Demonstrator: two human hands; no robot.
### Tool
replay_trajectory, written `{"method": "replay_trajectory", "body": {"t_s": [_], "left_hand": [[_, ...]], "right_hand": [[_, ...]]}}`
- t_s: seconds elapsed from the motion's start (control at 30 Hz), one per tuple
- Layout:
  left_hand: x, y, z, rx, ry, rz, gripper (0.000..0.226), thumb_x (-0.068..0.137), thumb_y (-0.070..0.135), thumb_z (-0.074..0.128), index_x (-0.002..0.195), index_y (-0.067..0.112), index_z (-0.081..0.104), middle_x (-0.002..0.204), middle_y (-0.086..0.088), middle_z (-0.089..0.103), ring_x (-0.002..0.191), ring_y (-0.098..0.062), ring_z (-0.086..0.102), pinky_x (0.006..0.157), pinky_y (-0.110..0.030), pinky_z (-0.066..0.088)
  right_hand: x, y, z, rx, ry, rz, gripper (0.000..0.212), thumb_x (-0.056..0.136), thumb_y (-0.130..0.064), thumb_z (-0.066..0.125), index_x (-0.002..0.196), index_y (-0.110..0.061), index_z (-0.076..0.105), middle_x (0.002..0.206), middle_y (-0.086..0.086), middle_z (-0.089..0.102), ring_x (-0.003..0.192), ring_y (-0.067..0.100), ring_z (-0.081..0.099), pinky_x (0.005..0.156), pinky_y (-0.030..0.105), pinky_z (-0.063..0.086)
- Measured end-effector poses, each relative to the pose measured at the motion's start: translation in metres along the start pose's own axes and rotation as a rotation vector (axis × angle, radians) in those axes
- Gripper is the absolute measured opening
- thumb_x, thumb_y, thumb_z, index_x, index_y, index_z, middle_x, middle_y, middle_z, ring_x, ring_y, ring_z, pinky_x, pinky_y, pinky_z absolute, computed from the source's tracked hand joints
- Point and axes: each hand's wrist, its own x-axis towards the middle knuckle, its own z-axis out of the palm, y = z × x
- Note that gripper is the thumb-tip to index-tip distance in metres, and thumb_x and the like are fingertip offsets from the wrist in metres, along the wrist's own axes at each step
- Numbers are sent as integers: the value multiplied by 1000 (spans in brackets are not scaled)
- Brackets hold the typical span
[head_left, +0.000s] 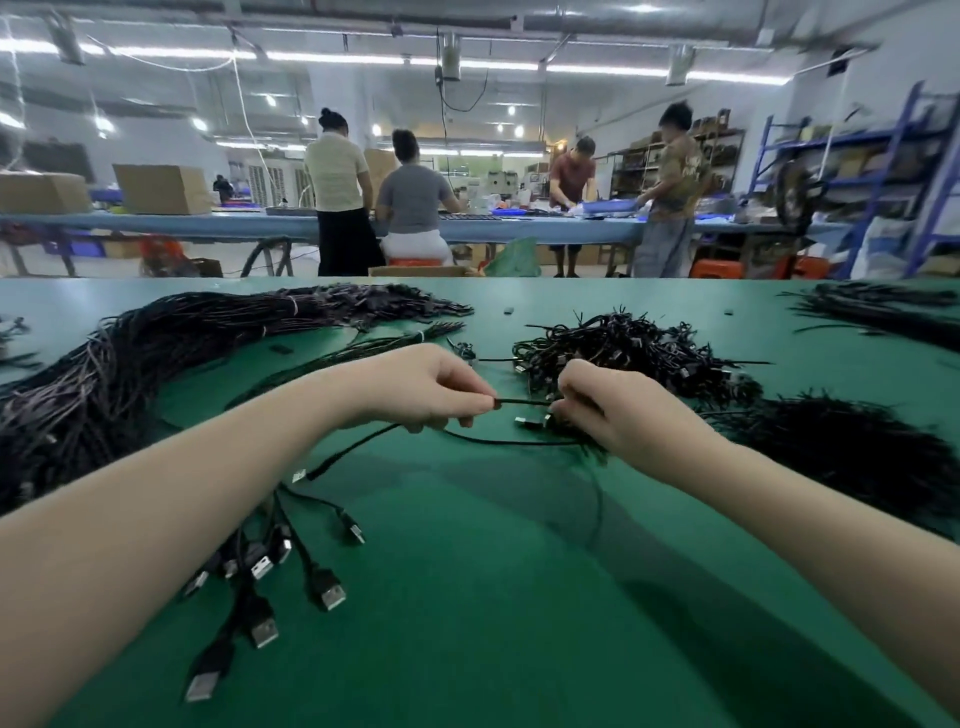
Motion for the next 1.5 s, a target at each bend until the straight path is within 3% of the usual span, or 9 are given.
{"method": "replay_trajectory", "body": {"t_s": [0.3, 0.43, 0.57, 0.7, 0.83, 1.13, 1.33, 1.43, 1.5], "left_hand": [[-23, -32, -9, -141, 200, -49, 14, 91, 22, 63, 94, 31, 73, 84, 8, 74, 63, -1, 61, 52, -15, 46], [-9, -4, 1, -238, 334, 48, 18, 83, 17, 74, 100, 22, 73, 76, 7, 73, 63, -4, 64, 53, -14, 47], [4, 18, 5, -930, 619, -35, 55, 78, 16, 77, 126, 3, 53, 98, -7, 71, 65, -8, 69, 58, -17, 53], [10, 30, 20, -834, 232, -159, 38, 95, 47, 50, 105, 13, 66, 95, -3, 72, 78, -17, 69, 76, -31, 55], [12, 30, 21, -785, 318, -114, 44, 101, 40, 36, 102, 13, 70, 96, -6, 74, 86, -21, 68, 89, -36, 53], [-19, 44, -29, -1350, 361, 108, 46, 104, 33, 28, 79, 16, 63, 62, 5, 62, 56, -8, 61, 53, -19, 51], [-39, 44, -33, -879, -156, 200, 44, 89, 40, 41, 55, 21, 62, 48, 8, 51, 43, -9, 48, 48, -20, 40], [-27, 39, -15, -497, -372, 18, 50, 91, 44, 37, 75, 17, 77, 79, -4, 74, 70, -18, 70, 60, -24, 52], [-16, 38, -2, -462, -296, -54, 56, 98, 45, 29, 90, 19, 78, 102, -5, 74, 95, -17, 71, 75, -25, 52]], "right_hand": [[4, -5, 7, 92, -137, 144, 40, 96, -39, 50, 134, -26, 48, 98, -9, 63, 62, -4, 46, 60, 19, 42], [30, -46, 12, 182, 60, 95, 26, 95, -43, 48, 103, -23, 63, 75, -8, 62, 64, 13, 57, 58, 28, 47], [46, -54, 8, 486, 324, 334, 27, 98, -34, 45, 86, -17, 63, 61, -7, 53, 51, 6, 44, 47, 22, 31], [43, -66, 11, 685, 409, 318, 24, 98, -33, 47, 82, -22, 60, 68, -7, 60, 58, 8, 51, 55, 26, 37], [41, -69, 15, 808, 285, 273, 23, 98, -32, 49, 87, -19, 65, 66, -11, 59, 49, 4, 47, 50, 22, 35], [18, -55, 35, 1110, -465, 235, 31, 99, -39, 47, 84, -24, 71, 61, -5, 46, 47, 12, 40, 46, 20, 37], [24, -34, 6, 1007, -172, 445, 35, 92, -44, 54, 74, -14, 56, 47, -9, 37, 42, 8, 30, 44, 20, 29], [28, -37, -23, 982, -67, 424, 34, 93, -42, 56, 73, -14, 57, 44, -11, 35, 40, 8, 29, 43, 22, 26], [30, -47, -36, 915, -65, 373, 34, 95, -41, 52, 75, -15, 60, 45, -12, 35, 39, 7, 30, 42, 21, 26]]}}
